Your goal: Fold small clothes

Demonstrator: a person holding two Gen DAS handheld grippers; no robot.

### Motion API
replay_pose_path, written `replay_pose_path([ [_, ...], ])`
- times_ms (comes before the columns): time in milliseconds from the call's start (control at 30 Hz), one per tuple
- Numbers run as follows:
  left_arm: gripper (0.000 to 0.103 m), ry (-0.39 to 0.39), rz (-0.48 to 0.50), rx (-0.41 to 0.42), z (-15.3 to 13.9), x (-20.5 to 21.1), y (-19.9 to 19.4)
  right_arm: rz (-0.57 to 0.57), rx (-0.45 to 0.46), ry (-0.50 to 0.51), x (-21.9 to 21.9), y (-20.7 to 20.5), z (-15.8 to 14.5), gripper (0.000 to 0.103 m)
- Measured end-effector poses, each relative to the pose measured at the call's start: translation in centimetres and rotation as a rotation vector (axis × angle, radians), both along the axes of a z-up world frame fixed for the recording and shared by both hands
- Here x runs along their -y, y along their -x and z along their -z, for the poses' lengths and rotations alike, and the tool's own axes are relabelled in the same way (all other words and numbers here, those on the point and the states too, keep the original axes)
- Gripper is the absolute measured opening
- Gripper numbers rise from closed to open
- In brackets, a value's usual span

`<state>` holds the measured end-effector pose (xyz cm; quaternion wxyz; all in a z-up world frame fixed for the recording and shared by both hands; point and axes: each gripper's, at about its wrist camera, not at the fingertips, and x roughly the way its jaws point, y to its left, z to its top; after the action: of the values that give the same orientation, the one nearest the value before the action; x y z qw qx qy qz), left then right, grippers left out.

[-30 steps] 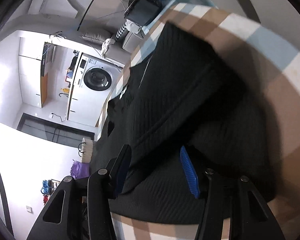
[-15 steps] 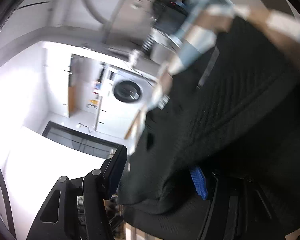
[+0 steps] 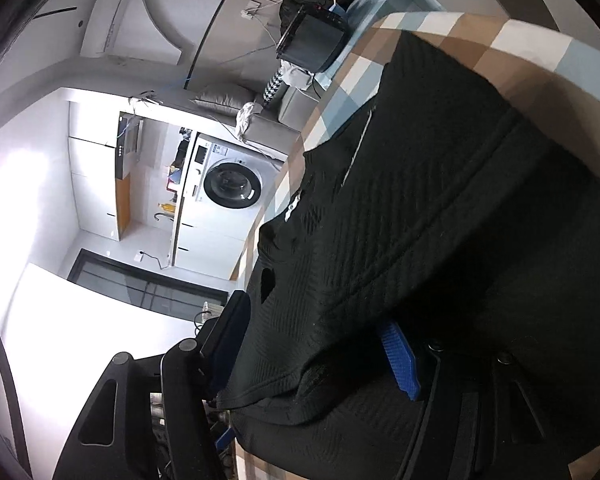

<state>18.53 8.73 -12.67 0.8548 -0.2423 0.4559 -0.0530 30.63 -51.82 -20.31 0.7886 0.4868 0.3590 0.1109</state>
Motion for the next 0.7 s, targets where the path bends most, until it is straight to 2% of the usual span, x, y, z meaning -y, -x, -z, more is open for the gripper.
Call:
replay_pose_path([
  [100, 0.065, 0.002, -0.035, 0.002, 0.1, -0.9, -1.3, 0.01, 0.003, 0.007, 0.5, -0.1, -0.3, 0.066],
  [300, 0.063, -0.065, -0.082, 0.017, -0.2, -1.3, -4.2, 0.025, 0.006, 0.03, 0.9, 0.3, -0.5, 0.066],
  [333, 0.055, -0.078, -0.085, 0.02, -0.3, -1.1, -4.6, 0.029, 0.009, 0.041, 1.1, 0.6, -0.6, 0.066],
  [367, 0.041, -0.085, -0.089, 0.027, -0.4, -0.9, -4.8, 0.034, 0.006, 0.053, 1.2, 0.7, -0.7, 0.066],
  [400, 0.033, -0.089, -0.091, 0.036, -0.6, -0.9, -5.0, 0.042, 0.005, 0.068, 1.4, 0.8, -0.8, 0.066],
  [433, 0.016, -0.088, -0.091, 0.047, -1.0, -0.8, -5.3, 0.051, 0.005, 0.074, 1.6, 1.0, -0.9, 0.066],
  [467, 0.006, -0.082, -0.089, 0.054, -1.2, -0.7, -5.4, 0.062, 0.0, 0.079, 1.9, 1.1, -0.9, 0.066],
  [700, 0.004, -0.022, -0.108, 0.149, -4.2, -1.1, -6.7, 0.18, -0.059, 0.12, 5.8, 2.5, -0.9, 0.066],
])
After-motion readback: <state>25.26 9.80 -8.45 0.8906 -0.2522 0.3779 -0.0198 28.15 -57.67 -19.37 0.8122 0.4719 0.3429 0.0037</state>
